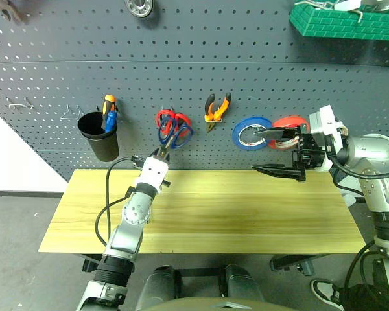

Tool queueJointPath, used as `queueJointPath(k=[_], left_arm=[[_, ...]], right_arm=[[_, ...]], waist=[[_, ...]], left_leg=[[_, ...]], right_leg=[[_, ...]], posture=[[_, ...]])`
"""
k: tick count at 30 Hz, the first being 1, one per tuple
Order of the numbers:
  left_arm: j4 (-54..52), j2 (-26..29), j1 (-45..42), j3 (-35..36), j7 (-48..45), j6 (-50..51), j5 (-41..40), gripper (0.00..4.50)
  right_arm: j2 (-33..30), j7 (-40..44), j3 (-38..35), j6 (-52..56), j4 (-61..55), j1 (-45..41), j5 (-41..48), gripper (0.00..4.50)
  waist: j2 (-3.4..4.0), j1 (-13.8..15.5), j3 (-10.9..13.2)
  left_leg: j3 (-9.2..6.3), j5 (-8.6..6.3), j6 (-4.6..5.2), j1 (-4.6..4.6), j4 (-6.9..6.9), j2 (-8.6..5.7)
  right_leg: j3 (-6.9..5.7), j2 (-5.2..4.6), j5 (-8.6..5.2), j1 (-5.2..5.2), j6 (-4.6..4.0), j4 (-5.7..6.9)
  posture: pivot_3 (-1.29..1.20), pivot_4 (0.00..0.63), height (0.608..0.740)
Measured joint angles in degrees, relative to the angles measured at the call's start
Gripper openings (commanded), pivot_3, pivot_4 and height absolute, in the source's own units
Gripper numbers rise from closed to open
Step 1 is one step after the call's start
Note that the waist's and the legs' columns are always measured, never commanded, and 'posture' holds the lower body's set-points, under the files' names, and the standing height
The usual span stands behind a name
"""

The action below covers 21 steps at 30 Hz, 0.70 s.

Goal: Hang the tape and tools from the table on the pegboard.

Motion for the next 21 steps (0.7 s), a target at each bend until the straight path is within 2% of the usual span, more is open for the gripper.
queueJointPath(k=[6,11,15,21], left_arm=[[-0.7,0.0,0.7,0.4,-0.8,-0.2,-1.3,4.47],[-6.6,3.8,5.2,1.6,-5.0,-4.0,-4.6,4.47],[-12.9,7.4,11.1,5.4,-8.1,-6.3,-8.4,4.47],[-22.1,10.4,22.8,10.6,-9.4,-1.9,-10.2,4.47]], right_arm=[[-0.6,0.0,-0.1,0.1,-0.9,0.3,0.1,4.5],[-1.0,-0.1,-0.2,0.2,-0.9,0.6,0.1,4.5],[-1.0,0.1,-0.2,0.1,-0.9,0.6,0.1,4.5],[-1.1,1.8,0.3,0.4,-0.7,0.4,0.2,4.5]], waist=[[0.0,0.0,0.0],[0.02,0.0,0.0],[0.02,-0.1,0.0],[0.03,0.1,0.0]], left_leg=[[-0.01,0.0,0.0,0.01,0.0,0.04],[0.0,0.0,0.0,0.0,-0.01,0.11],[0.02,-0.01,-0.01,0.02,-0.01,0.15],[0.03,-0.03,-0.02,-0.01,-0.02,0.16]], right_leg=[[0.01,-0.01,0.0,0.0,0.0,0.0],[0.02,-0.01,-0.01,-0.04,-0.02,0.0],[0.05,-0.03,-0.01,-0.04,-0.02,0.0],[0.06,-0.06,-0.04,-0.08,-0.02,-0.03]], posture=[[0.03,0.063,0.74],[0.05,0.068,0.74],[0.06,0.072,0.74],[0.1,0.083,0.74]])
